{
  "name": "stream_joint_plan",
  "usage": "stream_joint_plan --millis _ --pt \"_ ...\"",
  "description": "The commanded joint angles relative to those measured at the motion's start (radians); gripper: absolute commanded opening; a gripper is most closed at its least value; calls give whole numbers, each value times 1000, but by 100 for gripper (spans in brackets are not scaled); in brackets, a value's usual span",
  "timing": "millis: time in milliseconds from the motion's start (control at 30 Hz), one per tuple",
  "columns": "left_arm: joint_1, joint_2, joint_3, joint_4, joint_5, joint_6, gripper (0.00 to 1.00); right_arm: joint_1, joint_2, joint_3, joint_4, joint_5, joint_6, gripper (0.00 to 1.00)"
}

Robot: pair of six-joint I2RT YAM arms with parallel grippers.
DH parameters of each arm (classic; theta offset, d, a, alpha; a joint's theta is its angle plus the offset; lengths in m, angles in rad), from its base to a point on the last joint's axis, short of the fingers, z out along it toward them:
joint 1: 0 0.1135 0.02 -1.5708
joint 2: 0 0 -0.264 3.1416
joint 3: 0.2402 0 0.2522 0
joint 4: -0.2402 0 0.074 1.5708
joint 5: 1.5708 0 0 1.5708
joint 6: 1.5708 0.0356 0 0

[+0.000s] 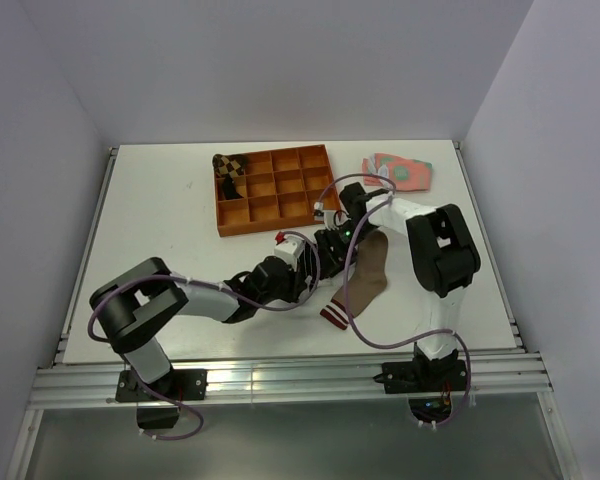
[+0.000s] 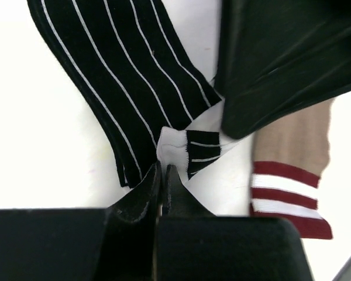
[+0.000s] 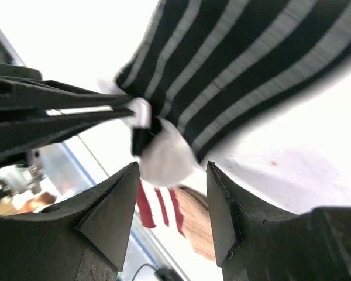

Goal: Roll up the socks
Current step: Move the sock to the center of the board.

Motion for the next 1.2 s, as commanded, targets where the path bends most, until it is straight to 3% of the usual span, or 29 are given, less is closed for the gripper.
stream_joint_plan --millis 0,433,667,1033,1167 --pt "5 -39 9 -187 -103 -32 0 -9 -88 3 51 89 -21 57" --pt "6 -164 21 -372 -147 -89 0 -55 -265 -130 22 368 -84 49" --pt "6 -184 26 -409 -123 -98 0 -72 -255 -207 23 526 -98 44" --pt "6 -182 58 -478 -11 -120 0 -184 -210 -196 23 634 -167 44" --pt "6 -159 80 -504 61 -132 0 -212 -255 -196 40 600 -222 44"
